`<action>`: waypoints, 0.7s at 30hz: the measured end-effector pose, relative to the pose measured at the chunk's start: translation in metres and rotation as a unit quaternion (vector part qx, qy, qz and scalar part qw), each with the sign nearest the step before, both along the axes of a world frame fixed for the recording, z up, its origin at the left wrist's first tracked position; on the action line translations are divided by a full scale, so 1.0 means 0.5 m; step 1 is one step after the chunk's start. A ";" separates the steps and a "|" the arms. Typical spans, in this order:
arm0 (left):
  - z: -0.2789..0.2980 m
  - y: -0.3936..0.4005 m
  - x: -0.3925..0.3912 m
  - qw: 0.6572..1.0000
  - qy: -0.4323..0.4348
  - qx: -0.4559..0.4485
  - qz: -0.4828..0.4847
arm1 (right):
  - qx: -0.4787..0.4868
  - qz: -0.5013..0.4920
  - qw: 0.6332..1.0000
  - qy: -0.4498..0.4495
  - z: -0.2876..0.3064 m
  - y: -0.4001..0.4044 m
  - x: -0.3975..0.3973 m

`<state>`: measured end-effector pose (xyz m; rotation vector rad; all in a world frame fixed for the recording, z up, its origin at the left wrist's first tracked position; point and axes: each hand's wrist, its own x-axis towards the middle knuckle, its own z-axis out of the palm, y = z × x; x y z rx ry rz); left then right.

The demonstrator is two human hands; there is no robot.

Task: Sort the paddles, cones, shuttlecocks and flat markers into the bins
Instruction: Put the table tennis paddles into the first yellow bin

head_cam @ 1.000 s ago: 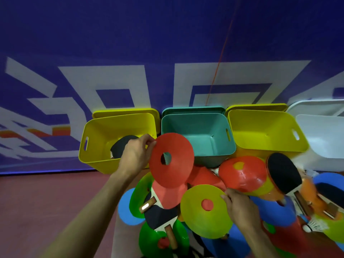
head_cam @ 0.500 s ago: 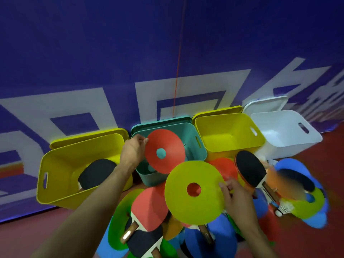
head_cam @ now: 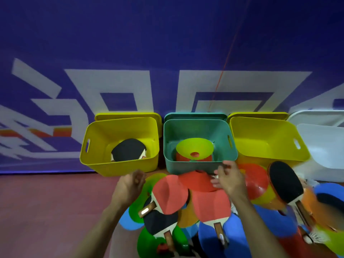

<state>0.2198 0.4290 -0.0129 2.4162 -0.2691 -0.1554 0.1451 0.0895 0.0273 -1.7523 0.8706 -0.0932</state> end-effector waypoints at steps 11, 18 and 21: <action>-0.262 -0.007 -0.150 0.932 0.060 0.305 -0.184 | -0.407 0.347 0.835 0.124 -0.115 0.038 -0.121; -0.249 -0.024 -0.132 0.937 0.143 0.295 -0.117 | -0.452 0.365 0.805 0.121 -0.105 0.027 -0.094; -0.255 -0.011 -0.146 0.938 0.160 0.294 -0.094 | -0.432 0.342 0.832 0.070 -0.071 0.030 -0.096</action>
